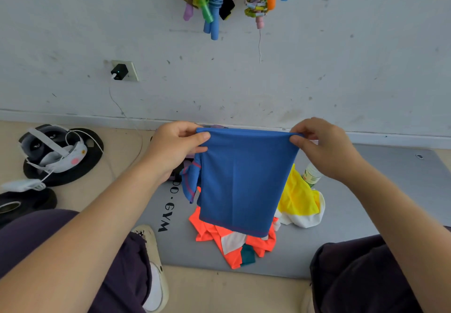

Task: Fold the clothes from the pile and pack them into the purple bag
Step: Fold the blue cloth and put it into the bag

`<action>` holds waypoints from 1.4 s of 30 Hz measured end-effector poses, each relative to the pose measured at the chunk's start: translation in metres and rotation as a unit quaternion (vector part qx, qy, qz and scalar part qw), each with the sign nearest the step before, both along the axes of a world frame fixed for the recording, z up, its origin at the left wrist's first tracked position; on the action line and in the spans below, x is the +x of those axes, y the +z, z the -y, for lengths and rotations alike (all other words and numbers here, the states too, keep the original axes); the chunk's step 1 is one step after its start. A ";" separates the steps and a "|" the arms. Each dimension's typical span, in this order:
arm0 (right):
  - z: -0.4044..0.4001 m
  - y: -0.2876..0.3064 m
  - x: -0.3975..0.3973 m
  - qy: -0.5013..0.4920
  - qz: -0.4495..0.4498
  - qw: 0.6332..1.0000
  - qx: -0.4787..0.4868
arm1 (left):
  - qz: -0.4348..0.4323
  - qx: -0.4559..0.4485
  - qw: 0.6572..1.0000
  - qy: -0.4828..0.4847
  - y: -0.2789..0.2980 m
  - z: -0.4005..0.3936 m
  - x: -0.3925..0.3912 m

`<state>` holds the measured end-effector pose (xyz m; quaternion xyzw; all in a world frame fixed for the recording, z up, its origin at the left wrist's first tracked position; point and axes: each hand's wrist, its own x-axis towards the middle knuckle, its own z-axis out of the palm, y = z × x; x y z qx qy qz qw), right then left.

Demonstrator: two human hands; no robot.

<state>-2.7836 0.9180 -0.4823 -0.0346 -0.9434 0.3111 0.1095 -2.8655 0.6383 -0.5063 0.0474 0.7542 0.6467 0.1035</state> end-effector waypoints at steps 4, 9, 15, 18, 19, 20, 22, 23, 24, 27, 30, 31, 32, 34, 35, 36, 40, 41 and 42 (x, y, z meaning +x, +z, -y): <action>0.001 0.000 0.001 -0.008 0.016 0.979 -0.202 | 0.026 0.052 0.998 -0.017 0.004 0.000 0.001; 0.006 0.004 0.005 -0.013 0.038 0.929 -0.368 | 0.018 0.022 0.999 -0.043 0.007 0.002 0.004; 0.016 0.002 0.015 -0.048 0.028 0.908 -0.415 | 0.014 0.023 0.999 -0.033 0.011 0.012 0.017; 0.012 0.014 0.014 -0.030 0.021 0.883 -0.468 | 0.013 0.058 0.998 -0.015 0.023 0.018 0.015; 0.009 0.018 0.011 -0.028 0.021 0.884 -0.467 | 0.007 0.055 0.998 -0.007 0.026 0.020 0.010; 0.006 0.020 0.006 -0.033 0.023 0.890 -0.454 | 0.002 0.040 0.999 0.000 0.027 0.021 0.005; 0.003 0.016 -0.007 -0.061 0.035 0.908 -0.413 | 0.011 0.004 1.000 0.015 0.022 0.022 -0.008; 0.002 0.010 -0.015 -0.077 0.043 0.910 -0.406 | 0.027 -0.004 0.999 0.018 0.015 0.020 -0.015; 0.003 0.000 -0.023 -0.091 0.053 0.906 -0.409 | 0.048 -0.004 0.999 0.017 0.006 0.017 -0.021; 0.006 -0.035 -0.044 -0.123 0.087 0.889 -0.433 | 0.099 0.008 0.995 0.006 -0.031 0.003 -0.037; 0.007 -0.067 -0.058 -0.159 0.083 0.857 -0.482 | 0.106 0.044 0.993 0.028 -0.066 -0.012 -0.046; 0.008 -0.076 -0.061 -0.177 0.073 0.847 -0.495 | 0.110 0.051 0.992 0.041 -0.076 -0.017 -0.048; 0.009 -0.085 -0.063 -0.196 0.064 0.838 -0.505 | 0.116 0.054 0.990 0.057 -0.087 -0.022 -0.049; 0.014 -0.106 -0.066 -0.231 0.055 0.821 -0.518 | 0.132 0.068 0.985 0.094 -0.112 -0.030 -0.050; 0.016 -0.118 -0.066 -0.247 0.051 0.814 -0.523 | 0.140 0.075 0.981 0.113 -0.127 -0.033 -0.049; 0.018 -0.133 -0.064 -0.261 0.050 0.807 -0.526 | 0.149 0.078 0.977 0.131 -0.144 -0.035 -0.046; 0.027 -0.216 -0.035 -0.310 0.106 0.800 -0.503 | 0.243 0.067 0.952 0.171 -0.224 -0.034 -0.014; 0.029 -0.238 -0.023 -0.320 0.135 0.796 -0.496 | 0.280 0.063 0.941 0.178 -0.244 -0.032 -0.002; 0.032 -0.260 -0.011 -0.329 0.166 0.792 -0.487 | 0.318 0.056 0.929 0.183 -0.264 -0.029 0.010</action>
